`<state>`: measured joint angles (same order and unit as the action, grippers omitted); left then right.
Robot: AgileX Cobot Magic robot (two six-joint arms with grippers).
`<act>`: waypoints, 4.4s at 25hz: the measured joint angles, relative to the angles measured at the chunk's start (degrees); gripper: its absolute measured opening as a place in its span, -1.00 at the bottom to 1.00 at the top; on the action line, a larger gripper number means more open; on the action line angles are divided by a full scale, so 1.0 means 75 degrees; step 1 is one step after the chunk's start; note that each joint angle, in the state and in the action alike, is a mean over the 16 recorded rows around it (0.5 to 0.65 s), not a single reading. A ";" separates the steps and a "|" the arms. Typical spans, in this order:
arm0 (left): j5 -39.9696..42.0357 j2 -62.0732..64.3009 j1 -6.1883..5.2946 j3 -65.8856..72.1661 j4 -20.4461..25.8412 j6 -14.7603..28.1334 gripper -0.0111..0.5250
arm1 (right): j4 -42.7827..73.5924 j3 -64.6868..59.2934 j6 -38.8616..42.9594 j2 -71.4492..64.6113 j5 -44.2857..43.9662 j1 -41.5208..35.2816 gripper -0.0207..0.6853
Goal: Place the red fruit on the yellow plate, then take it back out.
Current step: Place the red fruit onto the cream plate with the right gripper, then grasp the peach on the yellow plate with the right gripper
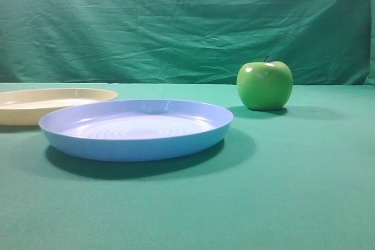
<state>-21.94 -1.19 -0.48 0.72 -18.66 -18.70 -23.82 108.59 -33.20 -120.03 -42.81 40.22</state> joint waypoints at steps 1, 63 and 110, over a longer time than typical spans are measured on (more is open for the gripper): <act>0.0000 0.0000 0.0000 0.0000 0.0000 0.0000 -0.96 | -0.0003 0.0193 -0.0012 -0.0252 0.0035 0.0106 -0.37; 0.0000 0.0000 0.0000 0.0000 0.0000 0.0000 -0.96 | 0.1008 -0.5017 0.3455 0.7110 -0.0170 -0.0548 -0.94; 0.0000 0.0000 0.0000 0.0000 0.0000 0.0000 -0.96 | 0.3013 -1.4389 0.5103 1.6088 0.2509 -0.4672 -0.94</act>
<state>-21.94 -1.19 -0.48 0.72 -18.66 -18.70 -1.22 0.67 5.07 0.63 -23.99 5.18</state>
